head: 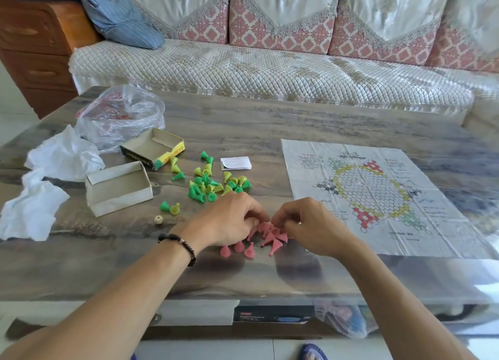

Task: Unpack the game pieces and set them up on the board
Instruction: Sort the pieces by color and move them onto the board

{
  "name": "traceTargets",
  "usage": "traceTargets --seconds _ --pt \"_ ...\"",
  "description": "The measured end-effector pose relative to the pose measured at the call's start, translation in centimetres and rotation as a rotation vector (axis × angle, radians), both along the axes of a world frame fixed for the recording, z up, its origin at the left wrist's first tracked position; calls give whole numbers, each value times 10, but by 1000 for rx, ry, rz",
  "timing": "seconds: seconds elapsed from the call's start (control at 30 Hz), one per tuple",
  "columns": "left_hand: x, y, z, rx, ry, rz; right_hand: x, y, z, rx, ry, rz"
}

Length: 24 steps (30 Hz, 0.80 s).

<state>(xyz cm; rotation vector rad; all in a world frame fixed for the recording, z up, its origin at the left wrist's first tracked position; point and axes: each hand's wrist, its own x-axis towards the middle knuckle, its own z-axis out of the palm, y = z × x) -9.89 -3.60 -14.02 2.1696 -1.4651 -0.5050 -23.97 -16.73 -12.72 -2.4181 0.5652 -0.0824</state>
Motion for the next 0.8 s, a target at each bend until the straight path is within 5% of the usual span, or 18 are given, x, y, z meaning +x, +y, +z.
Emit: traceTargets --seconds 0.27,0.5,0.8 --pt "9 14 1 -100 -38 61 14 -3 -1 27 0 -47" --pt "55 60 11 -224 -247 361 59 21 5 -133 -157 -10" --pt "91 66 1 -92 -248 400 125 65 -7 -351 -155 109"
